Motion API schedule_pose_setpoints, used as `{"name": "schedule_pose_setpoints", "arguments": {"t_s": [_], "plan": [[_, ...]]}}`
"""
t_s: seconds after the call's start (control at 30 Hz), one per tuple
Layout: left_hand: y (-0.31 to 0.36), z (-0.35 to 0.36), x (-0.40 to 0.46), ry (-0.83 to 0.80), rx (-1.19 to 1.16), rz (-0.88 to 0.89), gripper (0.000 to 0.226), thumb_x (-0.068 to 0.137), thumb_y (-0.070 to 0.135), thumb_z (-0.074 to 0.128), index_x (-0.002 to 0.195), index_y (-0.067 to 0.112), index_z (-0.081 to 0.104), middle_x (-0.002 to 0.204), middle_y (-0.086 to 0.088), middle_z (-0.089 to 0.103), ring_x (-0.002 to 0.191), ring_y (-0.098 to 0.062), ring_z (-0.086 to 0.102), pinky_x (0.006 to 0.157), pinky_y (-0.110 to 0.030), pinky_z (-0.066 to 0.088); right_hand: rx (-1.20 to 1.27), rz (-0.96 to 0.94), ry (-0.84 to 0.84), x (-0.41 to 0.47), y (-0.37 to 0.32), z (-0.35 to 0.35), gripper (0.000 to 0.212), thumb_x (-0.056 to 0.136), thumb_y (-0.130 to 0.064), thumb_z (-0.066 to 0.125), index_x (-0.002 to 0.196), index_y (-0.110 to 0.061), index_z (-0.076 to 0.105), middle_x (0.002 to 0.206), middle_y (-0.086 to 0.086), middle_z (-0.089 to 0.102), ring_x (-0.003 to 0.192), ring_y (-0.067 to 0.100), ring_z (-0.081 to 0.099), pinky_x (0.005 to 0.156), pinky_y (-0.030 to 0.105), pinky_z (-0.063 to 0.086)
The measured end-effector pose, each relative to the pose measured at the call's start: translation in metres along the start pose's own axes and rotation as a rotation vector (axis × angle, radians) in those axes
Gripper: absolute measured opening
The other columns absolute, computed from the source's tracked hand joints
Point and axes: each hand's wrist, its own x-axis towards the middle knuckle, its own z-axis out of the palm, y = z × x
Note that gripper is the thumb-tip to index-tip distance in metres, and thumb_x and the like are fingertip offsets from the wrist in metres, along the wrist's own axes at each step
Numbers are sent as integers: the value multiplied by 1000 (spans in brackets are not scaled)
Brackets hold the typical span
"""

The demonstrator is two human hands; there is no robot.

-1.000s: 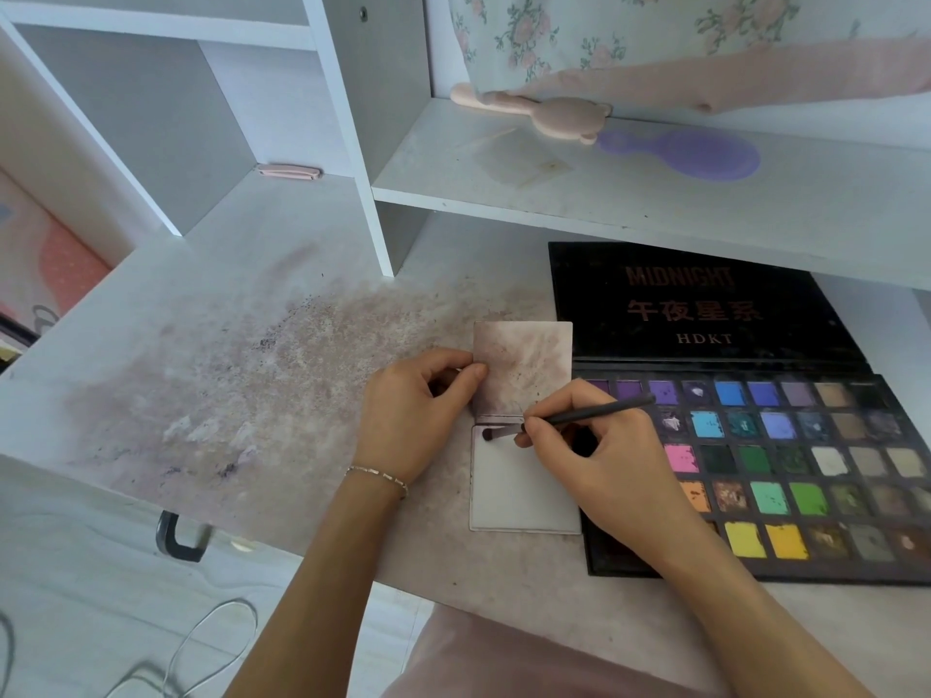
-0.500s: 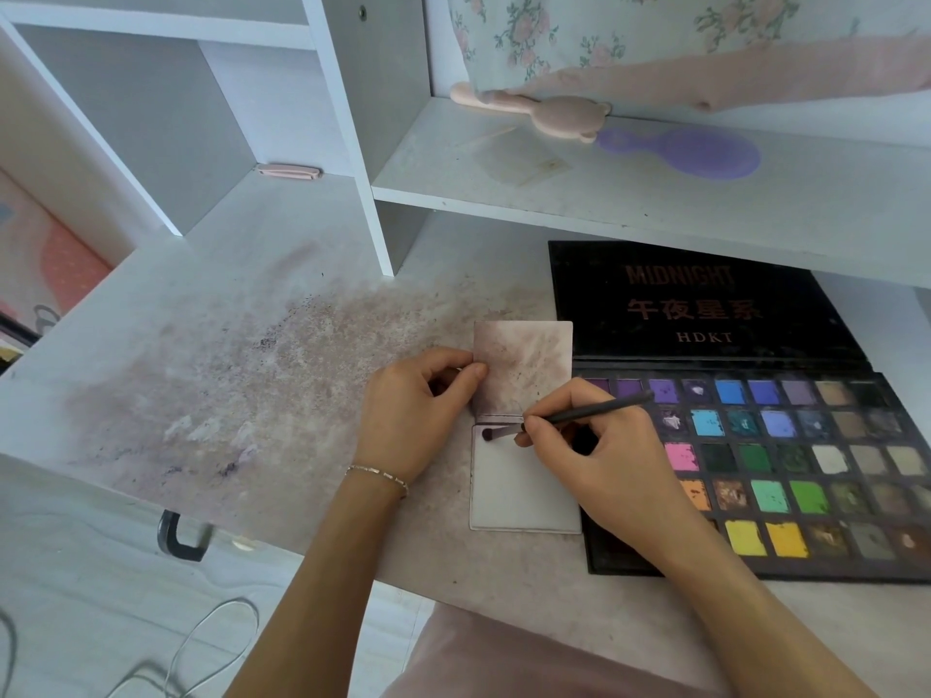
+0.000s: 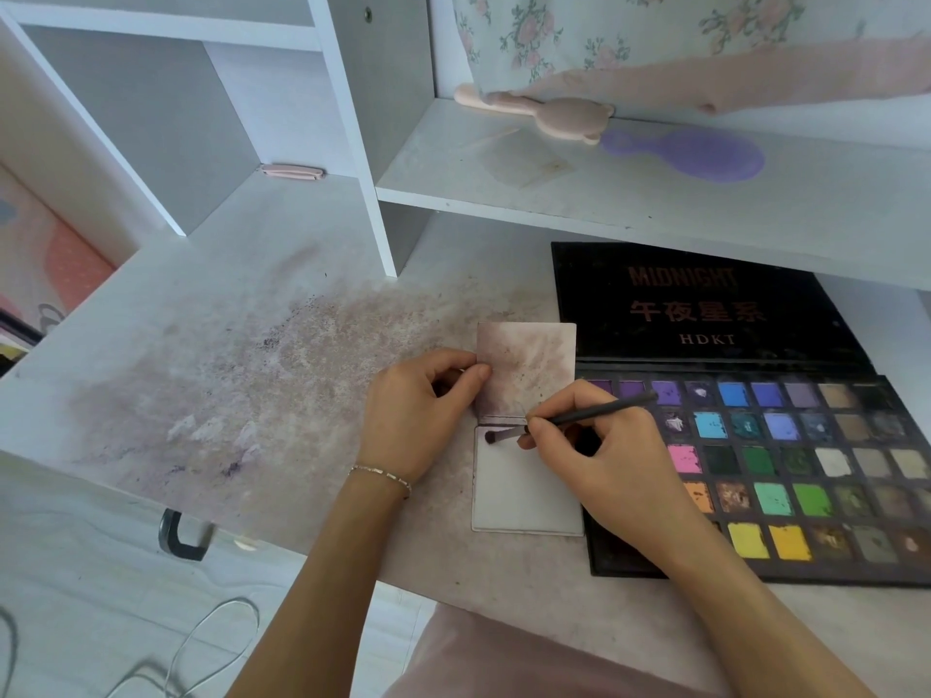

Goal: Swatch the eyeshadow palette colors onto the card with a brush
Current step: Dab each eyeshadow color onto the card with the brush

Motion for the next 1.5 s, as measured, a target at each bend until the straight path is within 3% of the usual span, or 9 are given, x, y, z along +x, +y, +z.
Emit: {"name": "schedule_pose_setpoints", "arguments": {"t_s": [0.23,0.43,0.67,0.87,0.97,1.23,1.5], "plan": [[-2,1,1,16,8,7,7,79,27,67,82,25,72,70,17,66,71,-1,62,71,-22,50,79,-14,93,1,1,-2,10,83,-12,58,79,-20,60,74,-8,67,71,8,64,66,25,53],[-2,0,0,-10,3,7,7,80,27,65,81,27,72,73,17,67,72,1,62,69,-18,49,227,-25,175,-1,-4,-9,18,85,-4,55,82,-20,62,82,-2,69,73,6,67,67,15,52],[0,1,0,-1,2,-14,8,80,25,66,78,32,69,69,29,61,74,10,59,65,-3,42,180,-16,342,-8,1,-48,25,87,1,51,83,-20,65,81,-4,69,71,5,64,65,13,50],[3,4,1,10,8,-41,14,81,25,65,74,37,66,72,25,62,75,6,58,71,-15,45,73,50,503,-17,18,-79,26,88,-4,52,81,-29,59,73,-8,67,74,0,63,60,11,50],[4,10,-2,57,35,-36,10,81,24,64,76,31,67,76,13,67,75,-7,62,71,-27,48,-19,71,512,-20,27,-84,24,88,-11,50,79,-33,54,75,-6,65,73,0,62,56,15,50],[5,9,-4,75,54,-4,8,82,21,64,77,26,68,75,9,68,75,-11,62,72,-30,49,-185,32,442,-14,36,-77,14,84,-24,47,77,-36,50,69,-6,63,70,3,60,56,16,48],[5,9,-5,78,32,-18,10,82,20,64,76,27,67,76,6,69,76,-14,63,73,-30,49,-235,-2,412,-11,37,-72,23,87,-16,48,74,-35,46,64,-8,61,71,4,57,56,14,44]]}}
